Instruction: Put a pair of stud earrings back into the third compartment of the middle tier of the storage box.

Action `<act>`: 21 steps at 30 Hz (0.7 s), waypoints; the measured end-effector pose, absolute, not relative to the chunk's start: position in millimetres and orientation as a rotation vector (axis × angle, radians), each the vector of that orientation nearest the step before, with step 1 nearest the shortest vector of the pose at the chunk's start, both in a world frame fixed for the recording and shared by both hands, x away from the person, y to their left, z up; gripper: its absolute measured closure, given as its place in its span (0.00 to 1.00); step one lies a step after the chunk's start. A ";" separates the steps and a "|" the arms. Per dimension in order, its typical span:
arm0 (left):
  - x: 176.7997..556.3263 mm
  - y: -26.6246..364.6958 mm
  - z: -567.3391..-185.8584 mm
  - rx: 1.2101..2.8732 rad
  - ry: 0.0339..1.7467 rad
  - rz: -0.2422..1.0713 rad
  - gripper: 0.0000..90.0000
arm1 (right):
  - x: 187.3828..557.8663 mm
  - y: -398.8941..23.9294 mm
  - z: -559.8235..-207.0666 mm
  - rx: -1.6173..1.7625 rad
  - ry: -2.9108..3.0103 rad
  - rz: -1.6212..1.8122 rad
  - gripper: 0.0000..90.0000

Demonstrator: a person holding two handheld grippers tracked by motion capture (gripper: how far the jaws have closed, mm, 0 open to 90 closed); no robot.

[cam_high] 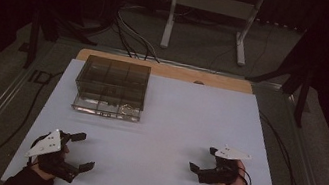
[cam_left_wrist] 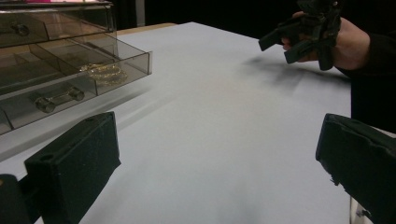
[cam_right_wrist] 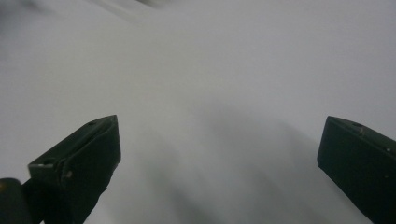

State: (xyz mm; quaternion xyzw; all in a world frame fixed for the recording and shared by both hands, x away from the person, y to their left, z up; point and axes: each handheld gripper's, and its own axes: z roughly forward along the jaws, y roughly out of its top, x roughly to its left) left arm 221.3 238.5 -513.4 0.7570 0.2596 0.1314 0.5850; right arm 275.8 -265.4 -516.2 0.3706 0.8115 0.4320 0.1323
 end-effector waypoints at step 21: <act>221.2 238.1 -513.5 1.772 0.603 0.308 0.01 | 251.8 -311.2 -523.7 1.198 2.248 1.189 0.00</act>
